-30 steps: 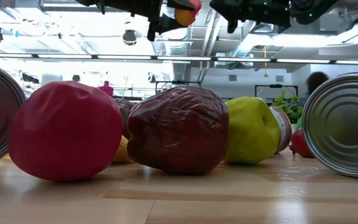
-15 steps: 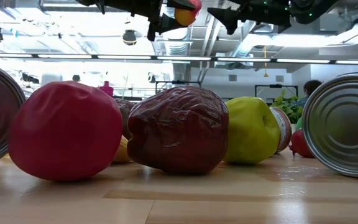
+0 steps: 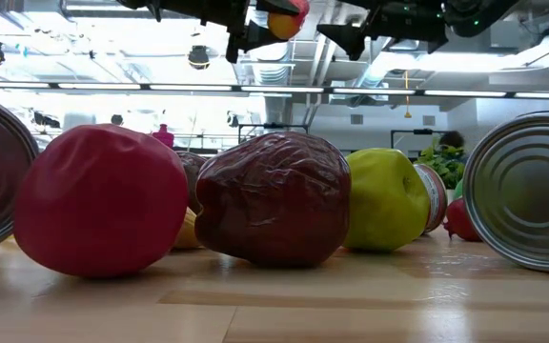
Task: Pick & Place Food Item
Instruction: Put the left orange mango into the pink bin
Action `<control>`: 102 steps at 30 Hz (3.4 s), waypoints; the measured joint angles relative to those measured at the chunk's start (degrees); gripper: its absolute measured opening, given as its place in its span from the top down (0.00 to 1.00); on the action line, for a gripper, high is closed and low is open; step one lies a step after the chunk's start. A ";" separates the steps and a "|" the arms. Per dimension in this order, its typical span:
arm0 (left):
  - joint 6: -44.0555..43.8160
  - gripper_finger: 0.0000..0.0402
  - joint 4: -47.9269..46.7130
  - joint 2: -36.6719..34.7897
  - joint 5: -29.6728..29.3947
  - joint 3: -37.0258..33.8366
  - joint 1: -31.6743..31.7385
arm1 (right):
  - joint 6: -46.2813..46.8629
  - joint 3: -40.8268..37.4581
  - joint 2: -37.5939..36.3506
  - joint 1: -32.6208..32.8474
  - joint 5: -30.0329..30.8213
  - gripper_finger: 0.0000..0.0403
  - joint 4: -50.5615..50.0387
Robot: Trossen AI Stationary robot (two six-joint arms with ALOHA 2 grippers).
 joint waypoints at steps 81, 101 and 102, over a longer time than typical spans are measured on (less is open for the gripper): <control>5.39 0.03 3.58 0.02 -0.17 -0.02 -5.53 | 14.42 0.09 5.90 9.08 -0.60 0.47 11.54; 6.91 0.03 3.39 -0.04 -5.95 -0.02 4.24 | 14.19 0.07 5.88 -3.88 -4.48 0.47 -1.66; 6.90 0.03 3.41 -0.04 -5.73 -0.02 4.67 | 12.85 0.09 5.88 -4.61 -3.83 0.47 -3.94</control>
